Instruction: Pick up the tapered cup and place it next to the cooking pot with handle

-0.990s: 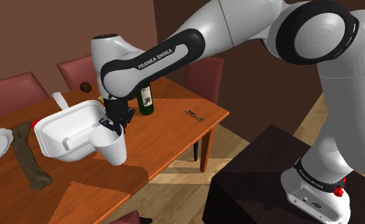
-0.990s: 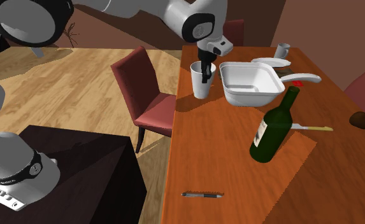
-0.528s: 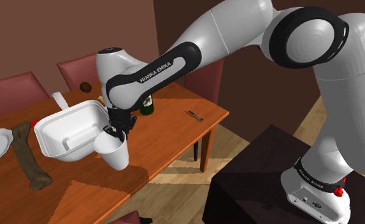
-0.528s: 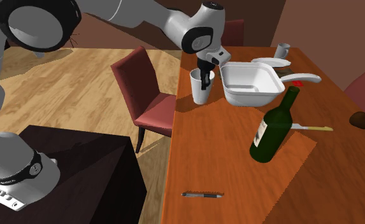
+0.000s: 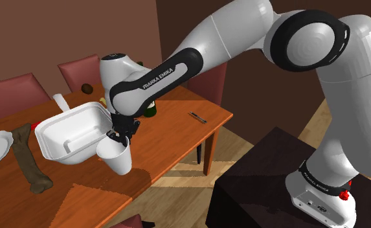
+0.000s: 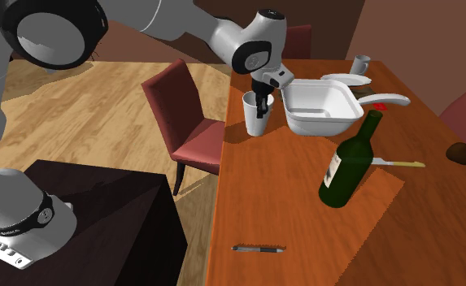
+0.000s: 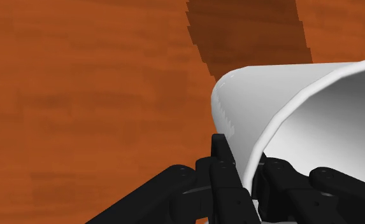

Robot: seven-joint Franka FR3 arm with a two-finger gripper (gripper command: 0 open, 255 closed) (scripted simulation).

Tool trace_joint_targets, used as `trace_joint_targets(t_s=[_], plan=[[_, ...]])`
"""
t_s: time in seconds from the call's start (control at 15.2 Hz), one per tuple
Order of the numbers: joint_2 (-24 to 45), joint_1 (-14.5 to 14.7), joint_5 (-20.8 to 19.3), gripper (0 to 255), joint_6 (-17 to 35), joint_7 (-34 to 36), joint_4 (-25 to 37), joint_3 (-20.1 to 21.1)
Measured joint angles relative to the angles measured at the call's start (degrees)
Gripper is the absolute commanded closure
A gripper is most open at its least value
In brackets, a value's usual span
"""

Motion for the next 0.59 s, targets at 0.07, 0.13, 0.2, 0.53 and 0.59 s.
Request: trace_joint_targets(t_s=[0.07, 0.13, 0.2, 0.53, 0.59], plan=[[0.0, 0.0, 0.0, 255, 0.0, 0.0, 0.0, 0.0], [0.01, 0.0, 0.0, 0, 0.0, 0.0, 0.01, 0.0], [0.01, 0.01, 0.0, 0, 0.0, 0.01, 0.02, 0.0], [0.0, 0.01, 0.0, 0, 0.0, 0.0, 0.04, 0.0], [-0.56, -0.11, 0.13, 0, -0.53, -0.03, -0.01, 0.1]])
